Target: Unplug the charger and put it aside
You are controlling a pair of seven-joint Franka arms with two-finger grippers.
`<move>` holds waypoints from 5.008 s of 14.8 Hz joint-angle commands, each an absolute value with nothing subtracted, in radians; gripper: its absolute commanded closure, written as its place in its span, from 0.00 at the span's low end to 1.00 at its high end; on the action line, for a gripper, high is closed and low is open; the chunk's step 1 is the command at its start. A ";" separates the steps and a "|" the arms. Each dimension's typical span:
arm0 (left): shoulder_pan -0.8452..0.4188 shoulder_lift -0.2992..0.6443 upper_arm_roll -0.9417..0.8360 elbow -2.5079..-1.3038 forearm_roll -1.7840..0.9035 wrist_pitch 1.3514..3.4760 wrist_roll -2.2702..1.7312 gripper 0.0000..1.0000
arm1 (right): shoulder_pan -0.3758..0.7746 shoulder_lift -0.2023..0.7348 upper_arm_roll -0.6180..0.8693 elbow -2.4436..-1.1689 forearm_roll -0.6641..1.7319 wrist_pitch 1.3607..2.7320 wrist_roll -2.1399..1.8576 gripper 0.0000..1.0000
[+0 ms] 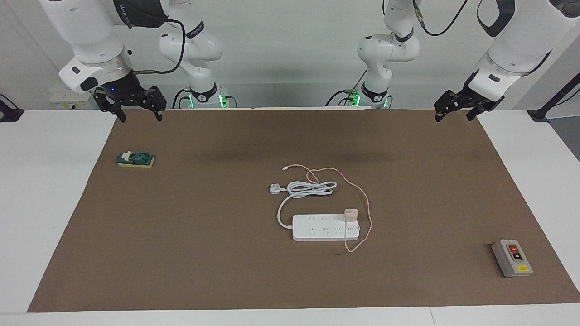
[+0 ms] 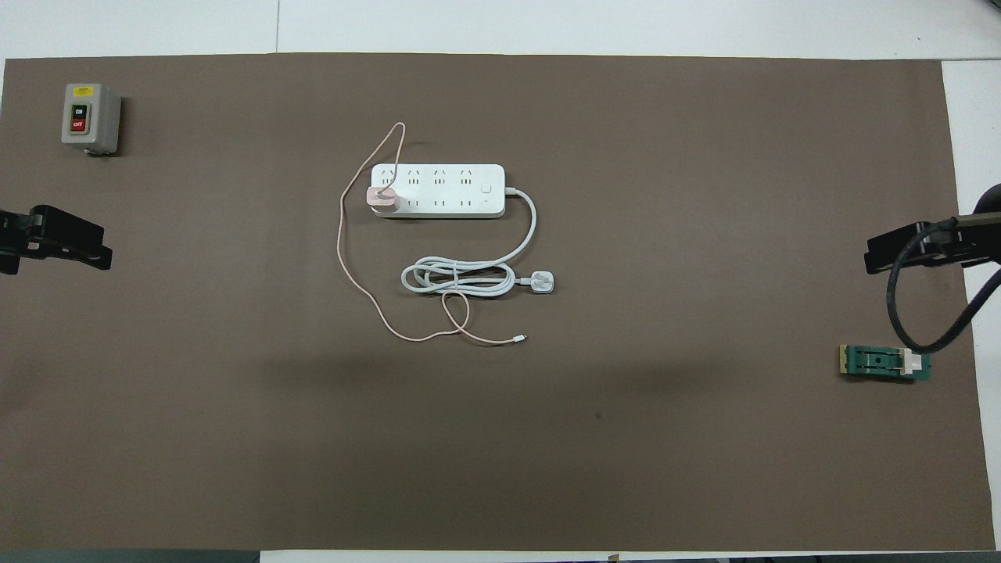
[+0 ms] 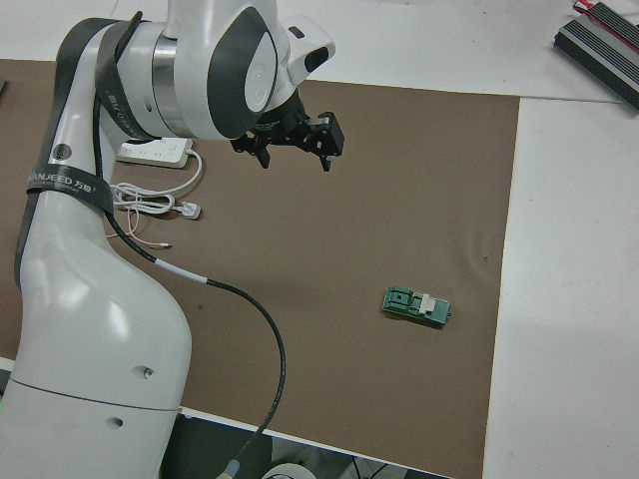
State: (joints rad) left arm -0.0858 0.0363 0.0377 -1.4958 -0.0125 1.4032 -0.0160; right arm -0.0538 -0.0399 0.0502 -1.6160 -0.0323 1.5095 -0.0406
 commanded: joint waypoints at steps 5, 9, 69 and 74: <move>-0.064 0.003 0.044 -1.529 0.008 1.429 -0.018 0.00 | -0.061 -0.058 0.058 -1.629 -0.018 1.503 -0.037 0.00; -0.061 0.000 0.048 -1.531 0.037 1.408 -0.038 0.00 | -0.058 -0.058 0.063 -1.629 -0.015 1.508 -0.034 0.00; -0.446 0.500 0.044 -1.623 -0.021 2.244 -1.703 1.00 | 0.403 0.988 0.035 -1.058 0.529 2.203 1.516 0.25; -0.440 0.502 0.046 -1.592 -0.008 2.214 -1.697 1.00 | 0.403 0.988 0.035 -1.060 0.511 2.204 1.516 0.25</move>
State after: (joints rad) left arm -0.4281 0.5045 0.0305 -1.6125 -0.0383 2.2203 -1.6939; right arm 0.3996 0.9417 0.0413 -1.0973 0.5591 2.1786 1.5387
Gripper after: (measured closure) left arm 0.674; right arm 0.035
